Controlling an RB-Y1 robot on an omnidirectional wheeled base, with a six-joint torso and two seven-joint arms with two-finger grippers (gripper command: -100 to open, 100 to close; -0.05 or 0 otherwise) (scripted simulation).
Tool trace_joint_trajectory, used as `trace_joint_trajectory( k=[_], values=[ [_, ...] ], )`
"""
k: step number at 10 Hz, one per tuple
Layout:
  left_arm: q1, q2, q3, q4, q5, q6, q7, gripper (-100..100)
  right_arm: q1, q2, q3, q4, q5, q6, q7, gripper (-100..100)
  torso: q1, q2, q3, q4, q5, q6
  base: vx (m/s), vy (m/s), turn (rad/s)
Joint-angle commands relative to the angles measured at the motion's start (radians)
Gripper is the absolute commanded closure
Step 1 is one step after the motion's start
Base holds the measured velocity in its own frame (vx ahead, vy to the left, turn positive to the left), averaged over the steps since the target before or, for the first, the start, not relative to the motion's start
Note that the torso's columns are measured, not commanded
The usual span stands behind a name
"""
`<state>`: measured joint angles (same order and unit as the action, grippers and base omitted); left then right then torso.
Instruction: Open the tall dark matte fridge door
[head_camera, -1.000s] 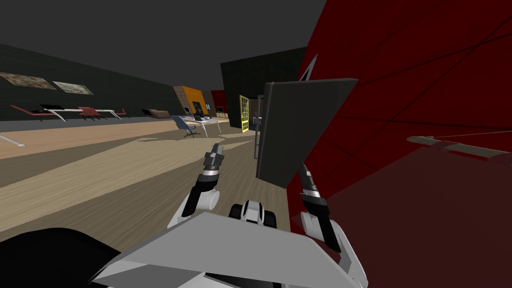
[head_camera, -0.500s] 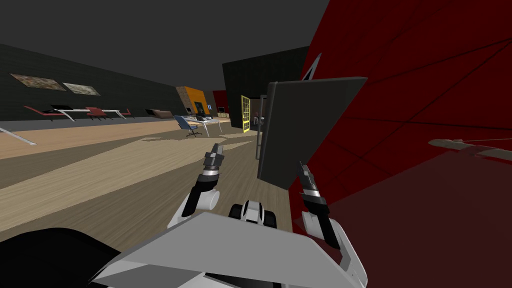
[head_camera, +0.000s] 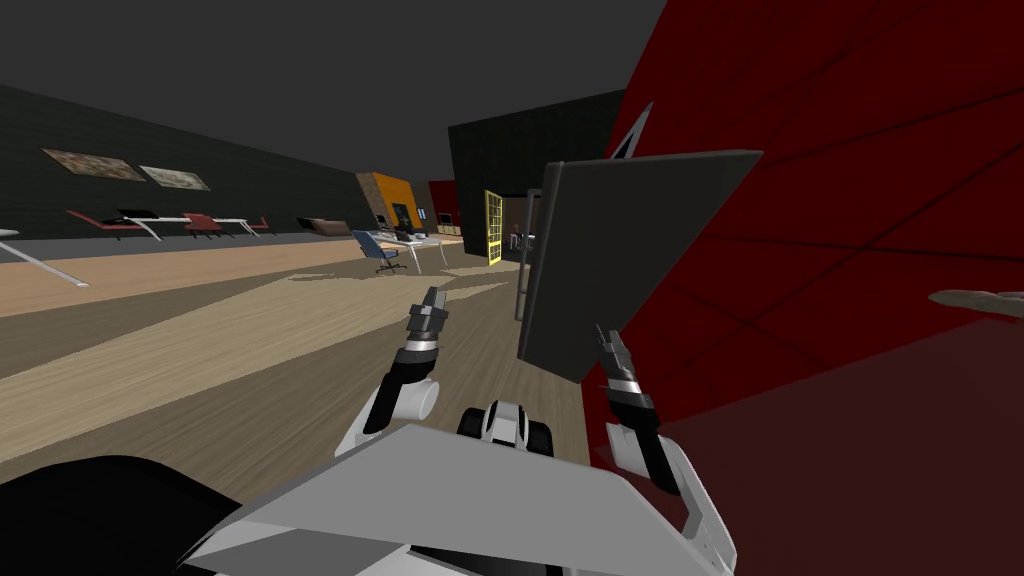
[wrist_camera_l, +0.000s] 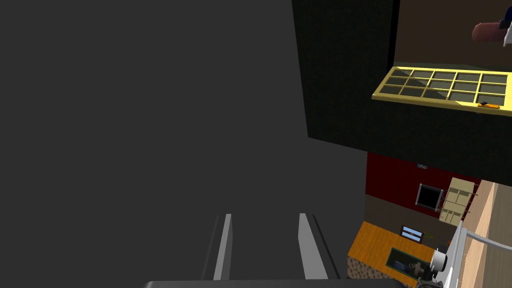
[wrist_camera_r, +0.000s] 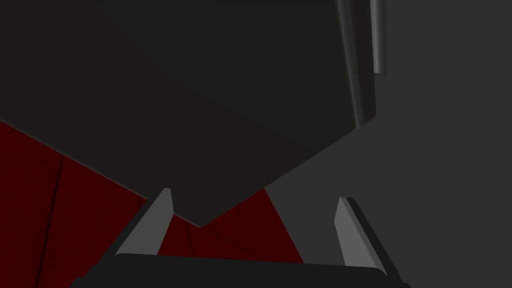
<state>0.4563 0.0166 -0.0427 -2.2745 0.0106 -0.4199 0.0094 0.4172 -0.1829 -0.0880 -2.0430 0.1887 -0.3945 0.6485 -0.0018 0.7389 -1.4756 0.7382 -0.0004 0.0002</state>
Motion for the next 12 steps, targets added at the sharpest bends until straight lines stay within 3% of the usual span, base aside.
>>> trace_joint_trajectory(
  k=[1, 5, 6, 9, 10, 12],
  values=[
    [0.000, 0.000, 0.000, 0.000, 0.000, 0.000, 0.000, 0, -0.013, -0.009, -0.014, 0.027, 0.022, -0.002, 0.076, -100, 0.002, 0.000, 0.000, 0.000, 0.000, 0.000, 0.036, 0.056, 0.046],
    [0.000, 0.000, 0.000, 0.000, 0.000, 0.000, 0.000, 0, -0.025, -0.016, -0.028, 0.054, 0.044, -0.005, 0.188, -100, 0.003, -0.001, -0.001, 0.000, 0.001, 0.000, 0.033, 0.042, 0.025],
    [0.000, 0.000, 0.000, 0.000, 0.000, 0.000, 0.000, 0, -0.038, -0.022, -0.042, 0.082, 0.065, -0.009, 0.217, -100, 0.001, 0.000, 0.000, 0.000, 0.000, 0.000, 0.040, 0.058, 0.070],
    [0.000, 0.000, 0.000, 0.000, 0.000, 0.000, 0.000, 0, -0.038, -0.022, -0.042, 0.082, 0.065, -0.009, 0.280, -100, 0.001, 0.000, 0.000, 0.000, 0.000, 0.000, 0.026, 0.032, 0.011],
    [0.000, 0.000, 0.000, 0.000, 0.000, 0.000, 0.000, 0, -0.051, -0.028, -0.057, 0.111, 0.087, -0.013, 0.321, -100, -0.001, 0.001, 0.001, 0.000, 0.000, 0.000, 0.040, 0.041, 0.086],
    [0.000, 0.000, 0.000, 0.000, 0.000, 0.000, 0.000, 0, -0.051, -0.028, -0.057, 0.111, 0.087, -0.013, 0.373, -100, 0.003, -0.002, -0.001, -0.001, 0.001, 0.000, 0.039, 0.040, 0.015]
  ],
)
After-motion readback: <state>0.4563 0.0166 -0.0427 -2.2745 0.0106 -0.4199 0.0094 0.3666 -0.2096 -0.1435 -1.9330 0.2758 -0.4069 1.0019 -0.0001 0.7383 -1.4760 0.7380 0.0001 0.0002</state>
